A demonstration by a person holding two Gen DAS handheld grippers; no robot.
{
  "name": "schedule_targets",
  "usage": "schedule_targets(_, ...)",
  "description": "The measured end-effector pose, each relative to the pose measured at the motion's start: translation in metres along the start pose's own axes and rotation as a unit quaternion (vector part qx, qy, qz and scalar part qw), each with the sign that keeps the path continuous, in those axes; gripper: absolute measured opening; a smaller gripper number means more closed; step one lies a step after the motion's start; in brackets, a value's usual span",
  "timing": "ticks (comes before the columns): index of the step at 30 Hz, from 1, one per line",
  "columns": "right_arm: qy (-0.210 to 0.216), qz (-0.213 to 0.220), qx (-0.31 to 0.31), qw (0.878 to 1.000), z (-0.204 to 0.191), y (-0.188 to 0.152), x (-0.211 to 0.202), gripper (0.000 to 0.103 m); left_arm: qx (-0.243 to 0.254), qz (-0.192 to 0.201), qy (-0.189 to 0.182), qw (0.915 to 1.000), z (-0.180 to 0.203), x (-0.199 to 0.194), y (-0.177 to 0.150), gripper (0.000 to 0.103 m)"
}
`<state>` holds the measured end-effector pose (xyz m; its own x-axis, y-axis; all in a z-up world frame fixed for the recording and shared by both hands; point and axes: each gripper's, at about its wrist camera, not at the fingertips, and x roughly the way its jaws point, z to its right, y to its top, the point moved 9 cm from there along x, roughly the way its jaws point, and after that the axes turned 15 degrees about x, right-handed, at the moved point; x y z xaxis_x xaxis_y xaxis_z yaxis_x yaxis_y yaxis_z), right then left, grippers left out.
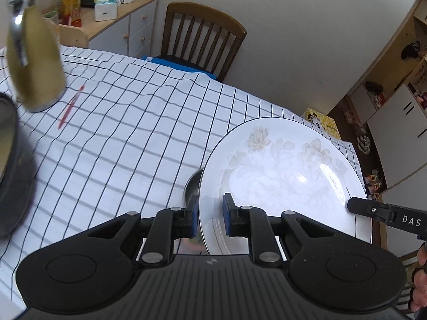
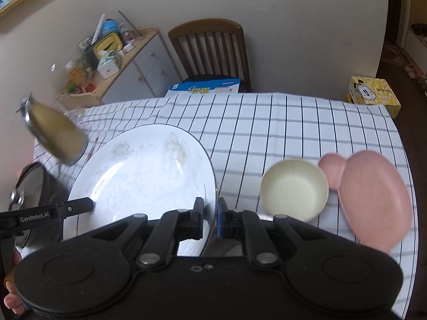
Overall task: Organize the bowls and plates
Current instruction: 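Lift the large white floral plate with both grippers and carry it toward the table edge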
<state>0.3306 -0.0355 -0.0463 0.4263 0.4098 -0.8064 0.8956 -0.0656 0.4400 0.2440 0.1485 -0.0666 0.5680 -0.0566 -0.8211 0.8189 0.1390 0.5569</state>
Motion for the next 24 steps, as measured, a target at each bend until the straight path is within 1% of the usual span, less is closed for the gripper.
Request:
schedule_targets(2, 0.003, 0.001, -0.001, 1.000, -0.003, -0.014, -0.008, 0.010, -0.002, -0.001, -0.004, 1.0000, -0.003, -0.009, -0.017, 0.017)
schedule_targets(6, 0.003, -0.001, 0.007, 1.000, -0.005, -0.048, -0.018, 0.010, 0.017, -0.005, -0.004, 0.9998, -0.010, -0.024, -0.049, 0.017)
schedule_targets(13, 0.005, -0.016, 0.018, 1.000, -0.011, -0.114, -0.021, 0.010, 0.039, -0.015, -0.001, 0.9991, -0.030, -0.038, -0.102, 0.017)
schedule_targets(19, -0.001, -0.031, 0.026, 0.999, -0.006, -0.171, -0.011, 0.011, 0.042, -0.030, -0.007, 0.9987, -0.043, -0.033, -0.152, 0.017)
schedule_targets(24, -0.004, -0.040, 0.023, 0.999, 0.000, -0.208, 0.006, 0.011, 0.044, -0.045, -0.009, 0.9980, -0.052, -0.021, -0.191, 0.017)
